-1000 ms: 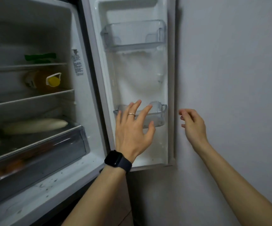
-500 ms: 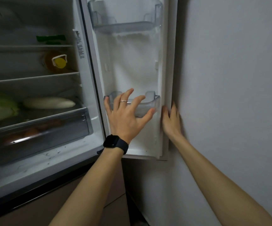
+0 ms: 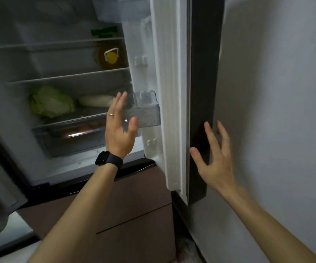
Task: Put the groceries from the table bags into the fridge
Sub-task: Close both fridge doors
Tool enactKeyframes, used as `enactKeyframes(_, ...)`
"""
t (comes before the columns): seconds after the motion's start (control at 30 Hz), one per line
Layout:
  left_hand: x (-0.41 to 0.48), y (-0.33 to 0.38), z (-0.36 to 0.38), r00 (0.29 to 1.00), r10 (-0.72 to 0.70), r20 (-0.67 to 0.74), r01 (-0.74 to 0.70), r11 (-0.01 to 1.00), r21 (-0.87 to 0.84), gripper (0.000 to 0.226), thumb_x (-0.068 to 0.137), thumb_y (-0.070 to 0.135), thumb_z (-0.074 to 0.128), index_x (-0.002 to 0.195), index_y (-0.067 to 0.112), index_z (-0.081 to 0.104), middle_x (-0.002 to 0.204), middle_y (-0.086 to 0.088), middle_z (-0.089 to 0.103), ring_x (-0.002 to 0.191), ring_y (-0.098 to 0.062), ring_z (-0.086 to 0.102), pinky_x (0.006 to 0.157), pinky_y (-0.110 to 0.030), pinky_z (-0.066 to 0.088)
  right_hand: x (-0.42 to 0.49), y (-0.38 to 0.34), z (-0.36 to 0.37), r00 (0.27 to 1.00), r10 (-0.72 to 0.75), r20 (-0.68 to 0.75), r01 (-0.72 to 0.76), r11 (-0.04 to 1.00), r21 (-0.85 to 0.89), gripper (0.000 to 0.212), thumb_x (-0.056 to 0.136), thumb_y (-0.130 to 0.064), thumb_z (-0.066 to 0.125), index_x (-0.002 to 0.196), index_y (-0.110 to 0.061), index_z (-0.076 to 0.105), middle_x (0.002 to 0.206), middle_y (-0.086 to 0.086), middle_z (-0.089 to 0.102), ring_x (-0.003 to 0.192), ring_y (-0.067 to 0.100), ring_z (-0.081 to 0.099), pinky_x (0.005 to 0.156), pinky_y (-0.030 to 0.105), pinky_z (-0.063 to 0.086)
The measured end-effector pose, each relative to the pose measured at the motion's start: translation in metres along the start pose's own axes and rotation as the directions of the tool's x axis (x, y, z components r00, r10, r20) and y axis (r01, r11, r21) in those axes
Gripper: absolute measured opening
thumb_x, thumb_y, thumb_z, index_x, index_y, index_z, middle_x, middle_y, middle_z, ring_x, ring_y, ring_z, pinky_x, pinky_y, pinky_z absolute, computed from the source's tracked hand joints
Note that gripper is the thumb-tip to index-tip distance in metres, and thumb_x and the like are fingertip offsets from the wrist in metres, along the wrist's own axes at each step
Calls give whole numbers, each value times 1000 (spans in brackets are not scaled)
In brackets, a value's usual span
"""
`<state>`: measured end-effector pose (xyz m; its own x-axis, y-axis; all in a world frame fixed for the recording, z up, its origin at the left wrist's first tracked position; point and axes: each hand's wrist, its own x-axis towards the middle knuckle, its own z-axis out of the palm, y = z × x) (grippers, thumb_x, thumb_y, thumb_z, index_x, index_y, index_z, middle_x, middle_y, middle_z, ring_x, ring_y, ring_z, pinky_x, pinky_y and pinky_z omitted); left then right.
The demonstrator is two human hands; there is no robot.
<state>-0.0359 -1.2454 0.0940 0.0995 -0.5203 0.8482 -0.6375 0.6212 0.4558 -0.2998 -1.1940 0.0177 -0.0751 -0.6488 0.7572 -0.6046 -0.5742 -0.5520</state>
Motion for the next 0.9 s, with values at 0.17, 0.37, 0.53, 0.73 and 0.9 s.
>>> enactKeyframes(0.17,-11,-9,-48,967,-253,-7,252,964,-89,51,102,43,44,152,32,37,145,19,45,121,18,45,94,-2,37,-15,-35,45,991,8,133,-38,974,224,97,86,-55,66,154,-48,-3,159,-21,20,144,-3,28,115,27,34)
enactKeyframes(0.37,-14,2,-84,902,-410,-132,398,911,-111,49,97,44,50,143,27,47,136,8,55,122,-5,53,97,-20,45,-22,-68,105,982,-127,140,115,989,89,93,89,-61,60,159,-32,5,164,-5,15,142,8,21,110,21,27)
enactKeyframes(0.53,-17,18,-86,952,-258,-166,245,965,-94,66,88,56,63,146,37,39,139,6,45,127,-11,50,101,-39,49,-20,-81,152,967,-172,189,173,985,10,97,89,-67,55,160,-29,1,167,8,-5,153,31,2,115,57,27)
enactKeyframes(0.73,-1,-1,-82,952,-281,-122,279,960,-36,88,83,45,77,153,43,24,159,14,27,145,-3,28,117,-43,35,-6,-89,200,914,-244,324,273,961,-48,106,85,-72,52,160,-27,-7,166,15,-14,152,38,-13,116,69,17)
enactKeyframes(0.9,18,-40,-104,922,-382,-62,379,923,-66,82,85,43,75,152,45,28,152,17,41,140,-3,37,116,-37,37,8,-84,232,868,-280,410,369,917,-155,105,83,-73,58,160,-31,0,166,12,-16,152,41,-14,116,70,4)
